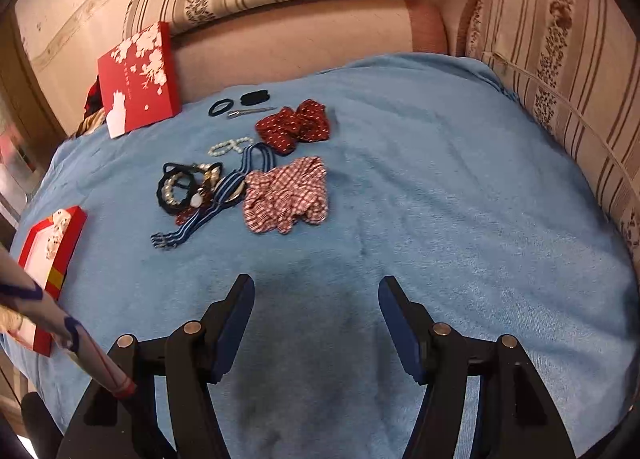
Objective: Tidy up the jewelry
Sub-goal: 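Grasp the black hair clip with left gripper while right grasps red plaid scrunchie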
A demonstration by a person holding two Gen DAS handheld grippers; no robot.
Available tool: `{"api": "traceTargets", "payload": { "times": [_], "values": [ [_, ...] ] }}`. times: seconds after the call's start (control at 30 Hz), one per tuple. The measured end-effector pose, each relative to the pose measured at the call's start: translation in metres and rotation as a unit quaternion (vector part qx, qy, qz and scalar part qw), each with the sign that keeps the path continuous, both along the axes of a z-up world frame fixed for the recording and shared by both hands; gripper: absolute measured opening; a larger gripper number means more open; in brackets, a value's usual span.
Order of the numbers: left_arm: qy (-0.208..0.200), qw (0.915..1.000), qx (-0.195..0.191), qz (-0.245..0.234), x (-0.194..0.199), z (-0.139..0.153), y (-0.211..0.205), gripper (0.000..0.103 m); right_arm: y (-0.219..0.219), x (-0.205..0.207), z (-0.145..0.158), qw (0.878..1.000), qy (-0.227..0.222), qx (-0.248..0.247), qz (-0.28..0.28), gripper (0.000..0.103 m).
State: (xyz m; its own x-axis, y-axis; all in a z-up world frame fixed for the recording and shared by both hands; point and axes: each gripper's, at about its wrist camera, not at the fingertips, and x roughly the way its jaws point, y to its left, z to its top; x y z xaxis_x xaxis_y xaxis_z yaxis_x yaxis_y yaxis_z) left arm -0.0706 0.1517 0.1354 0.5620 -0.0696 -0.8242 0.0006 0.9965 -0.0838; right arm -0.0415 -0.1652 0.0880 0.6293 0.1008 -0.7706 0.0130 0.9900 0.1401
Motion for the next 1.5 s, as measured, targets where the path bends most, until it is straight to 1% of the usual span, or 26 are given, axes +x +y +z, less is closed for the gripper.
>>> {"api": "traceTargets", "payload": {
  "times": [0.07,0.17,0.23,0.33,0.47,0.53,0.67,0.7,0.73,0.77,0.8,0.83,0.93,1.0,1.07,1.23,1.27,1.37,1.4,1.47,1.5],
  "values": [
    [0.008,0.9999,-0.011,-0.007,0.013,-0.006,-0.009,0.067,-0.003,0.005,-0.003,1.000,-0.005,0.010,-0.003,0.069],
    [0.020,0.9987,-0.042,-0.022,0.037,-0.015,-0.028,0.067,-0.007,0.010,-0.008,1.000,-0.018,0.009,-0.013,0.069],
    [0.026,0.9971,-0.062,-0.036,0.056,-0.021,-0.044,0.067,-0.011,0.012,-0.012,0.999,-0.028,0.011,-0.023,0.069],
    [0.032,0.9950,-0.079,-0.052,0.084,-0.030,-0.072,0.067,-0.019,0.015,-0.019,0.998,-0.040,0.017,-0.037,0.069],
    [0.045,0.9929,-0.087,-0.067,0.122,-0.044,-0.106,0.065,-0.032,0.018,-0.027,0.997,-0.048,0.036,-0.051,0.069],
    [0.058,0.9908,-0.097,-0.075,0.142,-0.054,-0.122,0.059,-0.038,0.019,-0.029,0.996,-0.049,0.049,-0.054,0.069],
    [0.081,0.9889,-0.099,-0.075,0.170,-0.072,-0.142,0.056,-0.044,0.022,-0.029,0.995,-0.049,0.063,-0.054,0.069],
    [0.087,0.9884,-0.100,-0.075,0.174,-0.077,-0.143,0.049,-0.044,0.023,-0.028,0.995,-0.051,0.064,-0.054,0.069],
    [0.094,0.9875,-0.101,-0.076,0.179,-0.082,-0.147,0.037,-0.044,0.024,-0.028,0.995,-0.053,0.064,-0.053,0.069],
    [0.101,0.9871,-0.098,-0.076,0.182,-0.086,-0.150,0.028,-0.043,0.024,-0.028,0.995,-0.054,0.061,-0.053,0.069],
    [0.105,0.9871,-0.096,-0.074,0.183,-0.088,-0.150,0.011,-0.041,0.025,-0.029,0.996,-0.054,0.057,-0.051,0.069],
    [0.110,0.9870,-0.096,-0.068,0.182,-0.091,-0.150,0.009,-0.040,0.026,-0.030,0.996,-0.053,0.055,-0.050,0.069],
    [0.096,0.9894,-0.093,-0.057,0.174,-0.082,-0.143,0.008,-0.038,0.028,-0.031,0.996,-0.051,0.051,-0.046,0.069],
    [0.081,0.9898,-0.103,-0.057,0.164,-0.067,-0.133,0.008,-0.037,0.029,-0.032,0.996,-0.050,0.050,-0.045,0.069],
    [0.062,0.9891,-0.120,-0.058,0.148,-0.043,-0.114,0.008,-0.037,0.030,-0.035,0.997,-0.044,0.056,-0.044,0.069],
    [0.027,0.9893,-0.131,-0.059,0.110,0.001,-0.069,0.008,-0.037,0.030,-0.042,0.996,-0.028,0.071,-0.041,0.069],
    [0.021,0.9896,-0.130,-0.057,0.103,0.006,-0.062,0.008,-0.036,0.030,-0.043,0.996,-0.028,0.071,-0.040,0.069],
    [0.010,0.9908,-0.130,-0.038,0.079,0.015,-0.030,0.008,-0.035,0.029,-0.039,0.996,-0.023,0.080,-0.033,0.069],
    [0.008,0.9916,-0.125,-0.034,0.075,0.016,-0.027,0.008,-0.034,0.029,-0.037,0.996,-0.023,0.083,-0.031,0.069],
    [0.009,0.9937,-0.109,-0.026,0.062,0.011,-0.013,0.008,-0.030,0.032,-0.030,0.995,-0.023,0.093,-0.021,0.069],
    [0.011,0.9939,-0.107,-0.025,0.059,0.008,-0.009,0.008,-0.026,0.036,-0.026,0.995,-0.022,0.095,-0.013,0.069]
  ]
}}
